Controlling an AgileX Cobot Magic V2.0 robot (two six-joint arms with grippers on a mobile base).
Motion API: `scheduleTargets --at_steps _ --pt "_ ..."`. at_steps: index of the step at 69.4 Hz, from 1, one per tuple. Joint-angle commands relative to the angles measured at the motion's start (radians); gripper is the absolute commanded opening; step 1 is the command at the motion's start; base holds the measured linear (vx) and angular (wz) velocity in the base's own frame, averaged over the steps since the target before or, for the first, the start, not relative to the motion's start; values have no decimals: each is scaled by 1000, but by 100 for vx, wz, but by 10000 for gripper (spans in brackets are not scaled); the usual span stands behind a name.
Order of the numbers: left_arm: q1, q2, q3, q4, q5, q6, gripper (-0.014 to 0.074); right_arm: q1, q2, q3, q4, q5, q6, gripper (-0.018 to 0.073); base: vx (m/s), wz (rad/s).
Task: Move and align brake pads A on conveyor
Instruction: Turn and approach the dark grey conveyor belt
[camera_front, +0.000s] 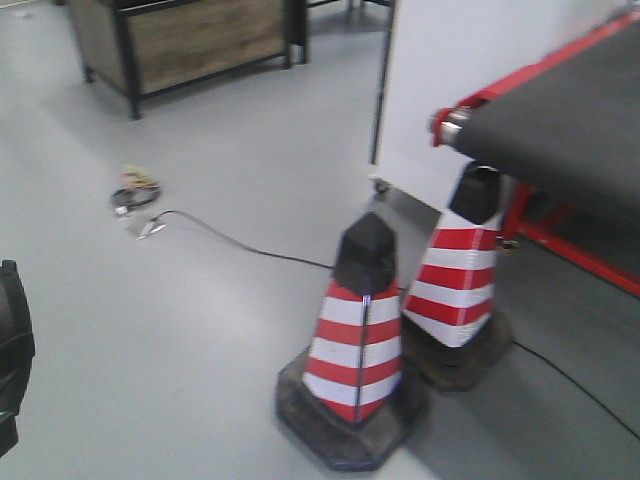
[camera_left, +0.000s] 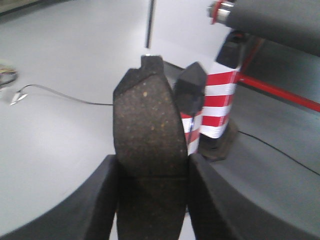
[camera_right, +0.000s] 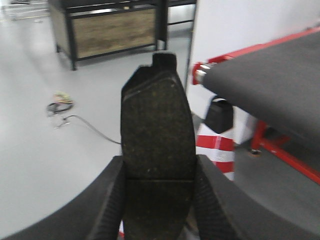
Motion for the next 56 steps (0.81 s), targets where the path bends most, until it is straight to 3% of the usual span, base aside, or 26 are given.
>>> scheduleTargets --at_steps 1,56 --pt "-4 0 -29 16 -86 -9 -6 -8 5 -28 -11 -100 -9 -4 18 -73" --pt "-4 0 -29 16 -86 -9 -6 -8 5 -28 -11 -96 -9 -4 14 -78"
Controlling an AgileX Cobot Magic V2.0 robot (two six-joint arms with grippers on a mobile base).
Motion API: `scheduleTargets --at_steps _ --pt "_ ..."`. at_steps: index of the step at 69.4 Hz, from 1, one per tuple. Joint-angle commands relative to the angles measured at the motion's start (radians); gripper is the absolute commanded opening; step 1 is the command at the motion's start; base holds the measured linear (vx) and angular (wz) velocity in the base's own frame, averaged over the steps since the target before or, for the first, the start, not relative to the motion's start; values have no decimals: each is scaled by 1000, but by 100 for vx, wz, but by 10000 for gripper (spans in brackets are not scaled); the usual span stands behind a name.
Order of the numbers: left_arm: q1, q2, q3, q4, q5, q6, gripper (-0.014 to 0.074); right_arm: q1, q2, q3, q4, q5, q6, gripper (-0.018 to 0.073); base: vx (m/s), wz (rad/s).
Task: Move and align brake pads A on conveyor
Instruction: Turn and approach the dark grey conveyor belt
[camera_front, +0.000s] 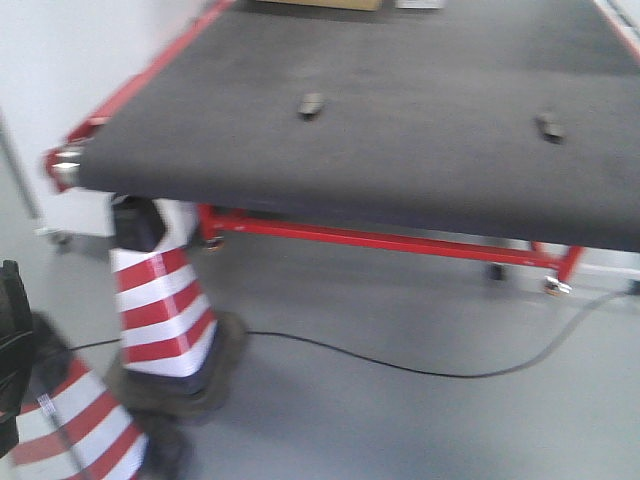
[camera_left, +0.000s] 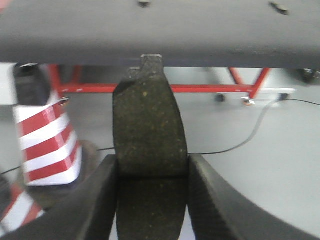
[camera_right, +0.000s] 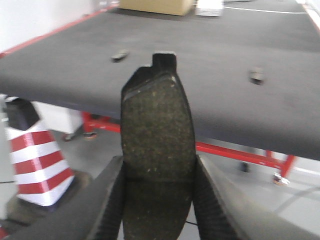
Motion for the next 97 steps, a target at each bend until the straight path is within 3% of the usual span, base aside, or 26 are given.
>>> scheduleTargets --at_steps 1,39,97 --pt "-4 0 -29 16 -85 -9 -6 -8 5 -28 -11 -96 -9 -4 9 -66" --pt "-4 0 -29 16 -85 -9 -6 -8 5 -28 -11 -96 -9 -4 12 -36" --pt "-4 0 -29 16 -85 -9 -6 -8 5 -28 -11 -97 -9 -4 30 6"
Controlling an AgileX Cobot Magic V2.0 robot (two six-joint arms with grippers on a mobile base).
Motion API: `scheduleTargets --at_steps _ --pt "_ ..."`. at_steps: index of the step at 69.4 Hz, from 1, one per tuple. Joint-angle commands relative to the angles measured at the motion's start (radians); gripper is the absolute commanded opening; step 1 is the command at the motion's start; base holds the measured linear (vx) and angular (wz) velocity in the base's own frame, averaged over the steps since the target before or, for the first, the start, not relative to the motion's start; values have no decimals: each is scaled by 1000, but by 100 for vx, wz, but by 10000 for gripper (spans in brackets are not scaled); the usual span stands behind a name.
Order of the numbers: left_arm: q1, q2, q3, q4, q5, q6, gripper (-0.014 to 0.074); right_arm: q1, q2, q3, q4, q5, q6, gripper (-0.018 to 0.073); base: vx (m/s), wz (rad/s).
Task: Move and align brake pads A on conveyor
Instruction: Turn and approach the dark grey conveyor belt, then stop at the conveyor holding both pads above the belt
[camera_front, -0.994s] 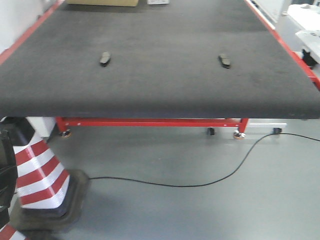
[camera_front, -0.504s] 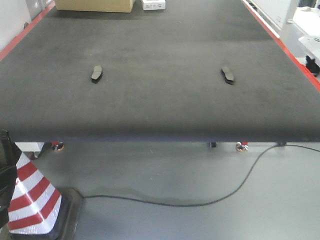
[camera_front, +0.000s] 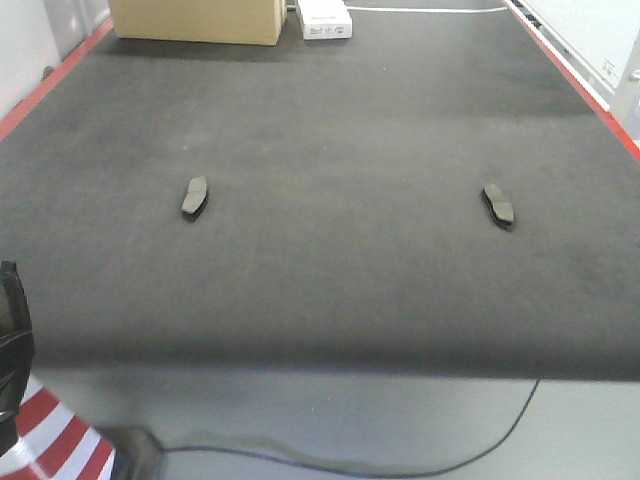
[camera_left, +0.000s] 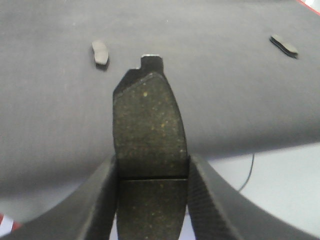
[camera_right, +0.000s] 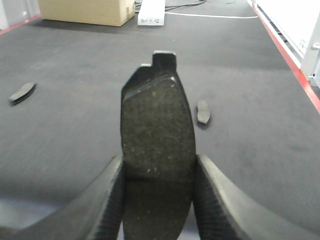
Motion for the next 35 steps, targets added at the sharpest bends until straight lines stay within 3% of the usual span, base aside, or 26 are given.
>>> scheduleTargets --at_steps 1,35 --pt "-4 -1 -29 16 -86 -9 -6 -8 5 -28 -11 -98 -9 -4 35 -5" --pt "-4 -1 -29 16 -86 -9 -6 -8 5 -28 -11 -98 -9 -4 34 -10"
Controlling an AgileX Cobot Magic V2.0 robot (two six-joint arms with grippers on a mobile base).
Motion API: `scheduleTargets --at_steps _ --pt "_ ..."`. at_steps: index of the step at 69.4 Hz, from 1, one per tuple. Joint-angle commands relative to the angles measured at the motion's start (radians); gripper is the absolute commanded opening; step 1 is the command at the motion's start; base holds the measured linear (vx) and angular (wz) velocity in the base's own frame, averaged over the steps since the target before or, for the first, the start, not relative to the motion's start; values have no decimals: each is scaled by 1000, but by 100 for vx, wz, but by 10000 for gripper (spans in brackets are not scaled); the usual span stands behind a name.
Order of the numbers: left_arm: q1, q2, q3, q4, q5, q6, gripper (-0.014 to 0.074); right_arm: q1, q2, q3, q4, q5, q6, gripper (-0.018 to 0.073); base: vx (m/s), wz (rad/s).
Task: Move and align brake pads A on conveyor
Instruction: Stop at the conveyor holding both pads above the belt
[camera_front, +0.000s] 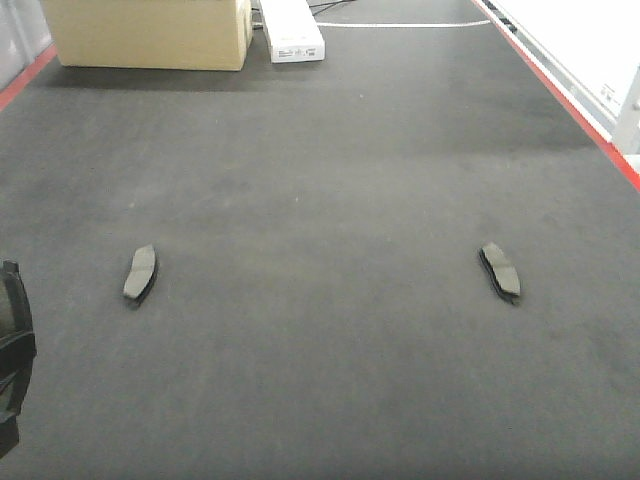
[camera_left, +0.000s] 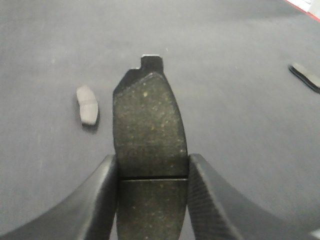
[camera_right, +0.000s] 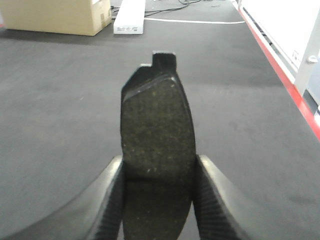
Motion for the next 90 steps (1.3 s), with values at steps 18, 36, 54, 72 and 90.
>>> scheduleTargets --at_steps 18,36,54,72,90 --pt "-4 -1 -29 16 -85 -9 -6 -8 5 -28 -11 -97 -9 -4 28 1" --pt "-4 -1 -29 16 -85 -9 -6 -8 5 -28 -11 -97 -9 -4 19 1" --pt "-4 -1 -29 16 -85 -9 -6 -8 5 -28 -11 -97 -9 -4 8 1" --pt "-4 -1 -29 16 -85 -9 -6 -8 5 -28 -11 -97 -9 -4 2 1" --pt "-4 -1 -29 16 -85 -9 -6 -8 5 -28 -11 -98 -9 -4 0 0"
